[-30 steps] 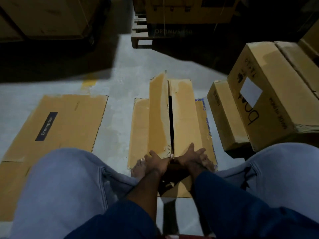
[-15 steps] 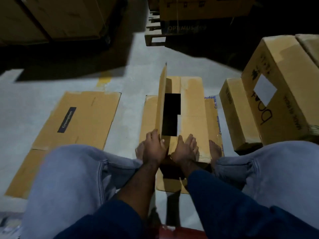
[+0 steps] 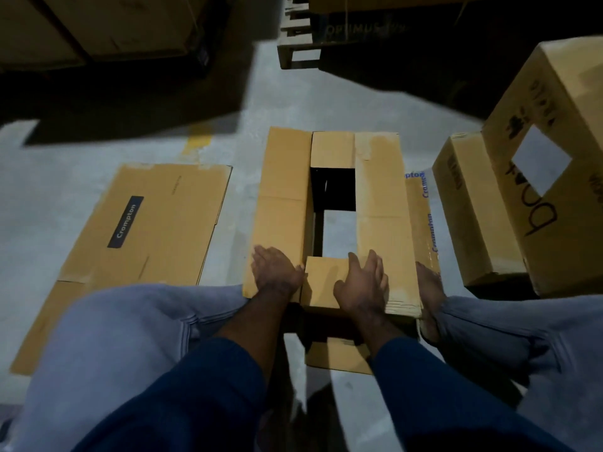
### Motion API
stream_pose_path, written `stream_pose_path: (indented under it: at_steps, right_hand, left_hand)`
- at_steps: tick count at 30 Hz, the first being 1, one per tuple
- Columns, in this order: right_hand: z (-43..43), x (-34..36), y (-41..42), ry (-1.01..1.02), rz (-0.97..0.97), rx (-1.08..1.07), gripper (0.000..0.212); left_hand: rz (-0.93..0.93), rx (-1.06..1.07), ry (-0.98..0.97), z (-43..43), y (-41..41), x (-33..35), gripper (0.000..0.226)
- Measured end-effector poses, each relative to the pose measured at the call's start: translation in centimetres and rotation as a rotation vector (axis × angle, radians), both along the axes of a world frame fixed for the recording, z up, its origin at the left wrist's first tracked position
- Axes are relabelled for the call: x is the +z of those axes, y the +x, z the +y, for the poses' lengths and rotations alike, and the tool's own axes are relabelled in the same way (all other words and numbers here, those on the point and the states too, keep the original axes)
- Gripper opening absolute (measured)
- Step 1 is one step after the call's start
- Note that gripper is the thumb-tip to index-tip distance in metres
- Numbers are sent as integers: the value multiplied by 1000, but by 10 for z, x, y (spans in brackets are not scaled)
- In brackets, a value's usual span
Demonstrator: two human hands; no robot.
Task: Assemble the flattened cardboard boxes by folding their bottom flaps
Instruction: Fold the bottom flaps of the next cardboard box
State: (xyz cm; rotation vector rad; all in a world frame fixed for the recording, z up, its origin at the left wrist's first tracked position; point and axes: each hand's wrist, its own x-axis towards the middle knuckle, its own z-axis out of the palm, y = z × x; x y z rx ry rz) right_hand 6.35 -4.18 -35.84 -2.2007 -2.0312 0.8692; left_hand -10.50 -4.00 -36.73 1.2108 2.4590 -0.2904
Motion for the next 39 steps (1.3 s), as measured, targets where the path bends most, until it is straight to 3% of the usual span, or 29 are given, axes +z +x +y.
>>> stream_pose_path:
  at_steps: [4, 11, 17, 24, 30, 39]
  right_hand:
    - [5, -11, 1, -1, -7, 2, 71]
    - [9, -25, 3, -5, -87, 48, 77]
    - [6, -34, -8, -3, -137, 59, 81]
    - [22, -32, -10, 92, -220, 14, 76]
    - [38, -33, -13, 113, -201, -6, 76]
    - [42, -26, 3, 138, -178, 18, 70]
  left_hand:
    - [-213, -38, 45, 31, 1, -10, 60]
    - [-215, -113, -67, 58, 0, -34, 27]
    - [-154, -110, -59, 61, -5, -43, 22]
    - [-45, -202, 36, 85, -18, -35, 59]
    - [-56, -259, 38, 107, -14, -14, 34]
    - [-180, -233, 37, 112, -17, -28, 28]
